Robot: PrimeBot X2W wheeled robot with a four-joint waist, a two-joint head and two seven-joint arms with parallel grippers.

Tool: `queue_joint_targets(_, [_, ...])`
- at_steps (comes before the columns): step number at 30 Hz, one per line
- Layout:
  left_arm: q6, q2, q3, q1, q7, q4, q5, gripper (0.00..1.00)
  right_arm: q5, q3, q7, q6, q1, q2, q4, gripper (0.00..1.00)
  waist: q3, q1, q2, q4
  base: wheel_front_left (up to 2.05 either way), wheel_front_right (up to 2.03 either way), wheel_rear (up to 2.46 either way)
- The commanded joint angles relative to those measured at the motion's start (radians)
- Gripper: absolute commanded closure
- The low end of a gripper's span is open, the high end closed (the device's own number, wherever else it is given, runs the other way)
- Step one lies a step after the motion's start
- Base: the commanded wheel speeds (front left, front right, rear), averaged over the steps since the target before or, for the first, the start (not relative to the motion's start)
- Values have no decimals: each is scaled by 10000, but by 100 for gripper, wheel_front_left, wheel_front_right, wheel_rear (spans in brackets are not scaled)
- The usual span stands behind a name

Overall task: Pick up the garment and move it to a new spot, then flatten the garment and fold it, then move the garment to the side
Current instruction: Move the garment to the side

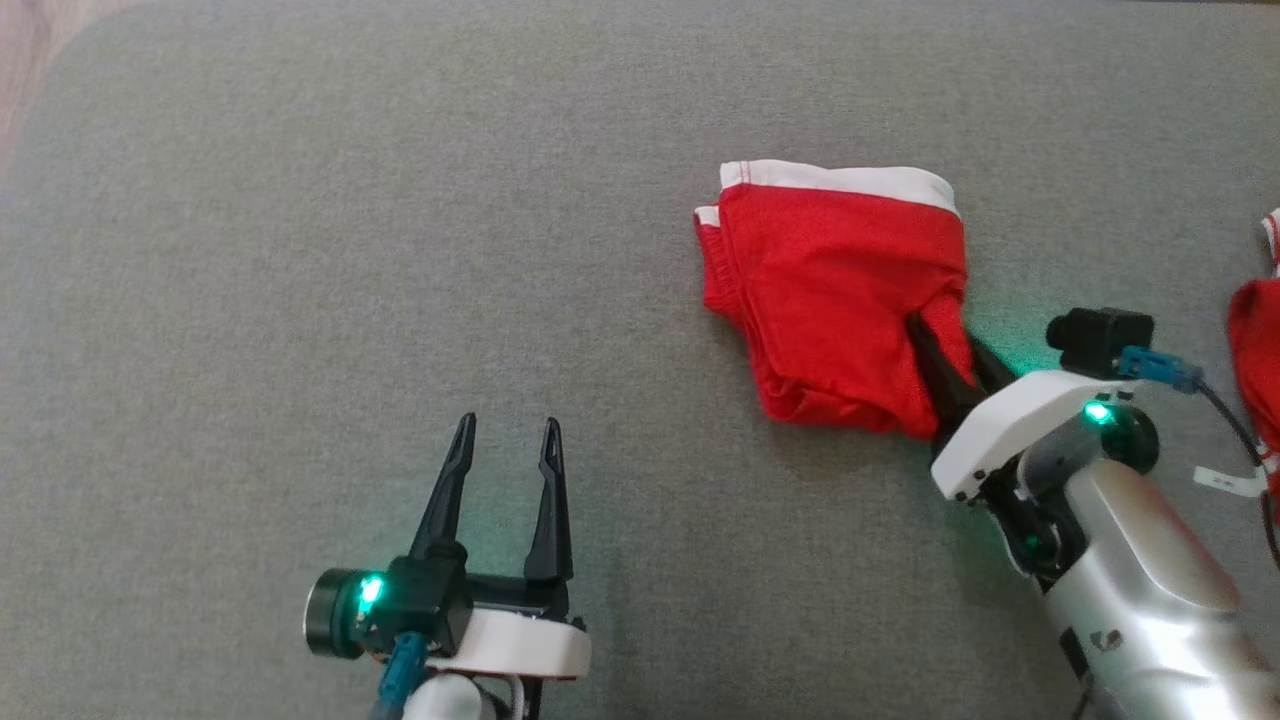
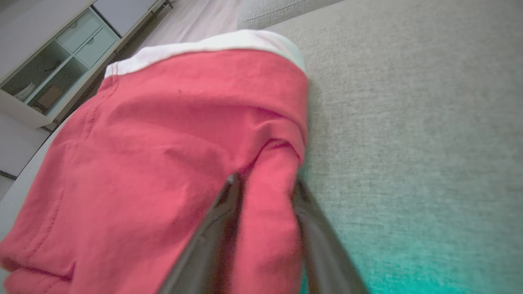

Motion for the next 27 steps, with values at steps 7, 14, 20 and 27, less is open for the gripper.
queue_joint_targets(7, [81, 1, 334, -217, -53, -216, -23, 0, -181, 634, -760, -9, -59, -1243, -676, 100, -131, 1, 0, -672, 0, 0, 0])
queue_joint_targets(14, [-76, 1, 552, -322, -53, -175, 255, 0, -371, 123, -520, -9, 171, -3137, -1886, 100, 102, 1, 0, -1745, 0, 0, 0])
queue_joint_targets(20, [-253, 1, 674, -569, -53, -83, 482, 0, -456, -1066, -85, -9, 559, -4409, -2510, 100, 389, 1, 0, -2313, 0, 0, 0])
queue_joint_targets(27, [-420, 1, 720, -725, -53, 15, 648, 0, -1254, -2602, -96, -9, 685, -4982, -2183, 0, 585, 1, 0, -2545, 0, 0, 0])
